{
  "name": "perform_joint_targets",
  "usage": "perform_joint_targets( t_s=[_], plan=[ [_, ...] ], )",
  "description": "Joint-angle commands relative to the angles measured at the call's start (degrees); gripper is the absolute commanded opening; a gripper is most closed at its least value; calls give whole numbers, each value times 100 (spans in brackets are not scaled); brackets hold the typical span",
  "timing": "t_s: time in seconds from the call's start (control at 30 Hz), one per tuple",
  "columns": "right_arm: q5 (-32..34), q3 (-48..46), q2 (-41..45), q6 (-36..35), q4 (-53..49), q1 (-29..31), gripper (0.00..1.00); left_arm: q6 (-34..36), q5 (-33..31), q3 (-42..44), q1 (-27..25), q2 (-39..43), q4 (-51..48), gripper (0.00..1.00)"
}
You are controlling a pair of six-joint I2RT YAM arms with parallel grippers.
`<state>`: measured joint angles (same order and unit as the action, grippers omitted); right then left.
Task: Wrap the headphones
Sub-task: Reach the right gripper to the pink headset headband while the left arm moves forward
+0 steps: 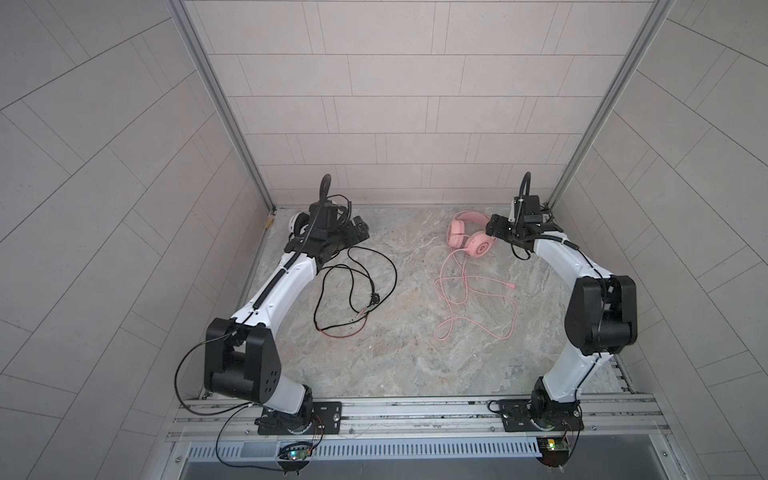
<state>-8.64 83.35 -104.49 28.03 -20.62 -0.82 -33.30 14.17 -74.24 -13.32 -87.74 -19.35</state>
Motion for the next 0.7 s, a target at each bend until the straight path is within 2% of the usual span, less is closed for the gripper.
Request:
perform_joint_targets(
  t_s=[0.0, 0.13, 0.33, 0.47, 0.6, 0.67],
  plan=[
    [-186, 614, -504, 123, -731, -54, 89, 505, 413, -460, -279, -273, -975, 98],
    [-77, 1373, -1152, 177, -1260, -153, 89, 719, 455, -794, -485, -592, -1327, 98],
    [240, 1859, -1855, 125, -1418, -321, 89, 974, 758, -1053, -549, -870, -1603, 98],
    [-47, 2355, -2431, 224, -1553, -393, 87, 1082, 1047, -1160, -575, -1154, -1684, 95],
    [-255, 2946, -2853, 259, -1882, -393, 86, 1282, 1031, -1192, -584, -1395, -1964, 96],
    [-525, 3024, -2997, 346, -1823, -386, 82, 1423, 1101, -1329, -589, -1508, -2234, 95]
  ],
)
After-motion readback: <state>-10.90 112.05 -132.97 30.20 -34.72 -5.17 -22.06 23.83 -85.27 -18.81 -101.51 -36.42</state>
